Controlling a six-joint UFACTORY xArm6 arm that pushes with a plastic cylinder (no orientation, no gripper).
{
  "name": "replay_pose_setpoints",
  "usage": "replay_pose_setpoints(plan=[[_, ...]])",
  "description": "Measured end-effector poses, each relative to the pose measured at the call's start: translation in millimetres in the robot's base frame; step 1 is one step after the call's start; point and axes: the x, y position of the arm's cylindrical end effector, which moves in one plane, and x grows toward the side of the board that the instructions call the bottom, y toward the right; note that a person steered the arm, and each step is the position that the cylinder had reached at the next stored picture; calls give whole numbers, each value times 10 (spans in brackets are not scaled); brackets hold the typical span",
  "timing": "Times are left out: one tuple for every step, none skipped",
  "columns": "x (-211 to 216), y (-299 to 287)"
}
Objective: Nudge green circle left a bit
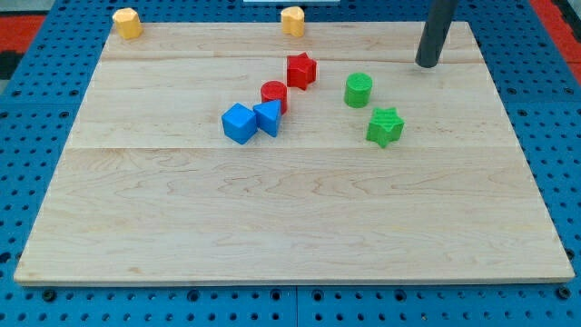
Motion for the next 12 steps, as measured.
replay_pose_setpoints(plan=[[31, -206], [48, -206], [48, -288], [48, -348], [99, -347], [349, -345], [545, -358], [599, -552], [713, -745], [845, -895], [995, -983], [1129, -1123]])
